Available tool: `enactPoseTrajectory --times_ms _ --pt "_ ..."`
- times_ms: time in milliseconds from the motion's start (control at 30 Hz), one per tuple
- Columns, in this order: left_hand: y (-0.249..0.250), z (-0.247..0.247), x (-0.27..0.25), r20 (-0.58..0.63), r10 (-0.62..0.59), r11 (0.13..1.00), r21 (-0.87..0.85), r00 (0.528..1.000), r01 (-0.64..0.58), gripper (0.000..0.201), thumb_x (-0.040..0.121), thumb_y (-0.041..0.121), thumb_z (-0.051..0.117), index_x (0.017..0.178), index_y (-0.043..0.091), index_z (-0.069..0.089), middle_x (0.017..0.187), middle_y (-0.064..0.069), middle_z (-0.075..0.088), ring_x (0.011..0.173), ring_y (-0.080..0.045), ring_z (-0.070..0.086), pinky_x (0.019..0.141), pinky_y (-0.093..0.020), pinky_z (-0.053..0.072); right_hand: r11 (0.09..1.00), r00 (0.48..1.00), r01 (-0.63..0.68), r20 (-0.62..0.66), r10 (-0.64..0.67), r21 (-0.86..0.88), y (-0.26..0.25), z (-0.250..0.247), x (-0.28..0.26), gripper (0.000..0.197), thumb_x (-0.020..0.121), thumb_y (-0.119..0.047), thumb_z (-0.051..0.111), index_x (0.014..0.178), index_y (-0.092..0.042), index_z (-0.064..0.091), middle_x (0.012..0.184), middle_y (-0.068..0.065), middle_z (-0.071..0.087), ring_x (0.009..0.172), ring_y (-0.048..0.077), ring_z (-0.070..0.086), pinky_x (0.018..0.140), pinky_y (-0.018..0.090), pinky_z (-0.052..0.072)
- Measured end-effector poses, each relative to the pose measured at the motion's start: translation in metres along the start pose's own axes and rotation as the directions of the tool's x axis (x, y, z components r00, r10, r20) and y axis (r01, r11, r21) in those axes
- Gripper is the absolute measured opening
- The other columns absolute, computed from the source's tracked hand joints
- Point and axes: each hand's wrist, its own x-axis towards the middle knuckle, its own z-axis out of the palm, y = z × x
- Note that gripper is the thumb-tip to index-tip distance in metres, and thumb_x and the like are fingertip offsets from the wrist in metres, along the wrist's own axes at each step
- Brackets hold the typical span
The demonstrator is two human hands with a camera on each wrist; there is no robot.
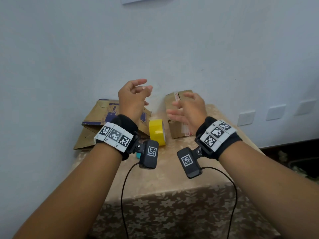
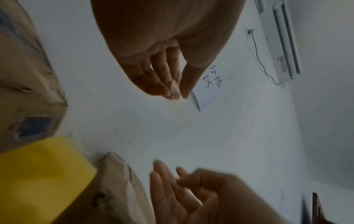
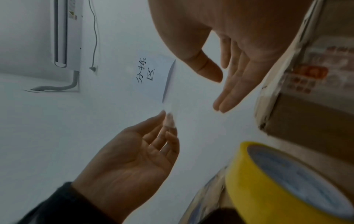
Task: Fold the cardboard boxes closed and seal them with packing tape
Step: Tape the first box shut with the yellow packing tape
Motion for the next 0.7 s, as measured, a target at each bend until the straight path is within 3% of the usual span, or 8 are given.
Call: enactPoseTrajectory --times_ms 100,200,367,433,533,700 --pt "0.006 0.004 0.006 0.036 -0.063 0.997 -0.044 0.997 0.064 0.041 0.088 0.001 0.073 0.125 0.016 0.063 0.102 -0.001 0.075 0.089 -0.008 0.071 0.074 -0.024 0.059 0.992 0.983 0.123 -0.138 -0.119 0.024 -0.013 -0.015 0.010 0.040 0.096 0.014 0.044 0.126 -0.011 0.055 0.111 0.014 0.069 0.094 0.028 0.075 0.084 0.041 0.064" --pt "0.004 0.011 0.009 0.041 -0.109 0.989 -0.097 0.993 0.113 0.043 0.086 -0.004 0.072 0.123 0.017 0.063 0.100 -0.002 0.077 0.093 -0.012 0.073 0.082 -0.028 0.060 0.988 0.960 0.143 -0.252 -0.125 0.055 -0.016 -0.022 0.026 0.043 0.091 0.016 0.040 0.119 -0.008 0.061 0.108 0.011 0.071 0.099 0.022 0.074 0.091 0.036 0.061" --pt "-0.009 0.018 0.014 0.095 -0.182 0.969 -0.150 0.979 0.195 0.044 0.085 -0.008 0.069 0.122 0.014 0.064 0.100 -0.007 0.076 0.096 -0.020 0.073 0.088 -0.036 0.061 0.988 0.926 0.156 -0.350 -0.144 0.006 -0.012 -0.015 0.046 0.040 0.088 0.011 0.047 0.107 -0.017 0.067 0.107 0.002 0.073 0.105 0.018 0.070 0.097 0.037 0.057" --pt "-0.012 0.017 0.017 0.119 -0.226 0.956 -0.165 0.967 0.244 0.044 0.087 -0.009 0.067 0.124 0.013 0.062 0.102 -0.009 0.074 0.094 -0.019 0.072 0.089 -0.039 0.061 0.985 0.919 0.171 -0.358 -0.166 -0.019 -0.010 -0.014 0.052 0.034 0.089 0.007 0.052 0.103 -0.021 0.067 0.108 0.001 0.073 0.106 0.017 0.069 0.094 0.036 0.057" --pt "-0.015 0.018 0.020 0.165 -0.280 0.933 -0.186 0.946 0.309 0.043 0.088 -0.011 0.066 0.126 0.010 0.061 0.104 -0.011 0.072 0.091 -0.020 0.070 0.089 -0.040 0.061 0.991 0.934 0.131 -0.337 -0.116 0.023 -0.004 -0.015 0.061 0.036 0.092 0.007 0.050 0.111 -0.018 0.067 0.109 0.003 0.073 0.103 0.015 0.070 0.083 0.028 0.052" --pt "-0.013 0.026 0.018 0.188 -0.278 0.934 -0.178 0.942 0.311 0.046 0.084 -0.019 0.063 0.123 0.005 0.062 0.103 -0.016 0.067 0.089 -0.024 0.067 0.076 -0.032 0.063 0.998 0.967 0.042 -0.253 -0.032 0.038 0.003 -0.012 0.073 0.036 0.091 0.010 0.048 0.108 -0.017 0.067 0.110 0.003 0.073 0.104 0.017 0.071 0.099 0.041 0.052"
